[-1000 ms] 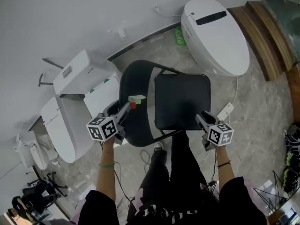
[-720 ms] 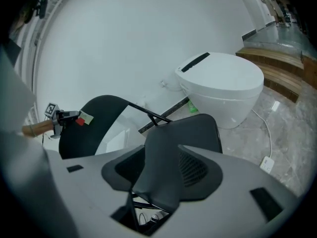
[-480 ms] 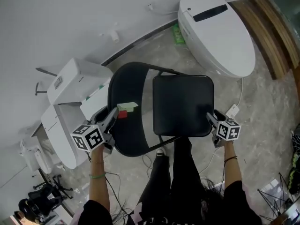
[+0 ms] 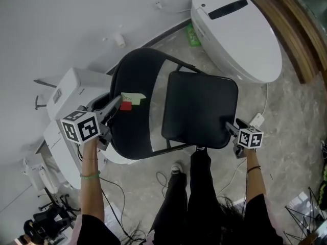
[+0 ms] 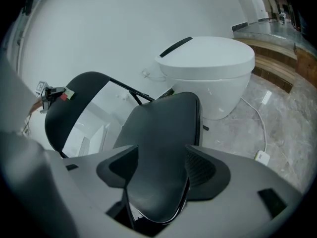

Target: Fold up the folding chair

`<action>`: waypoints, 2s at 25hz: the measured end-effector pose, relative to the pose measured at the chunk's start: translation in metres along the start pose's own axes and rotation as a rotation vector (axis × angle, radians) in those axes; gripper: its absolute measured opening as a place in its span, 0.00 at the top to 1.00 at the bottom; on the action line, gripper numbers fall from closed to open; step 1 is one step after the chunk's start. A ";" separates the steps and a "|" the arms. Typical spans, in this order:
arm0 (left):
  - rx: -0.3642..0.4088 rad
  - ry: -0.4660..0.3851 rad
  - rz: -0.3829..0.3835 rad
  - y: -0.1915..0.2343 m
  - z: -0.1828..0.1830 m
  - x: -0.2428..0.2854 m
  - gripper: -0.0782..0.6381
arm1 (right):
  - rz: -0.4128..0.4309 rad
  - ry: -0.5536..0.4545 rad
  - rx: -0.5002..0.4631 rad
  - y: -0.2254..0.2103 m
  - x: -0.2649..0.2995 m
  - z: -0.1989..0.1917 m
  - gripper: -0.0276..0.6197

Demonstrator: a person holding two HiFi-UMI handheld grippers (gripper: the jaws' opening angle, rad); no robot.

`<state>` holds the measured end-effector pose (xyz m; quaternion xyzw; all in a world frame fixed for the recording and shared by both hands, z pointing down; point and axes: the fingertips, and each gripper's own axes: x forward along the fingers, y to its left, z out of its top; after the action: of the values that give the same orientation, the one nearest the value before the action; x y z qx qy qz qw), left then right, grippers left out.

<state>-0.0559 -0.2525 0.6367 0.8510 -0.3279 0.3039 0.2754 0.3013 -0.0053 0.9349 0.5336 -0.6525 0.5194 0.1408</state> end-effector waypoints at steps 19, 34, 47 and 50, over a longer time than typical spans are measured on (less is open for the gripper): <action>-0.040 -0.005 -0.200 -0.011 -0.021 -0.007 0.68 | 0.329 0.011 0.203 -0.055 0.079 -0.021 0.43; -0.009 0.187 -0.370 -0.048 -0.027 -0.011 0.70 | 0.392 0.013 0.365 -0.014 0.064 -0.027 0.44; 0.014 0.203 -0.308 -0.103 0.018 -0.069 0.72 | 0.393 -0.112 0.462 0.093 -0.052 0.022 0.60; 0.024 0.202 -0.311 -0.114 0.029 -0.072 0.72 | 0.487 -0.156 0.504 0.126 -0.064 0.049 0.63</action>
<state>-0.0067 -0.1718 0.5369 0.8599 -0.1594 0.3453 0.3405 0.2385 -0.0242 0.8004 0.4185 -0.6208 0.6399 -0.1733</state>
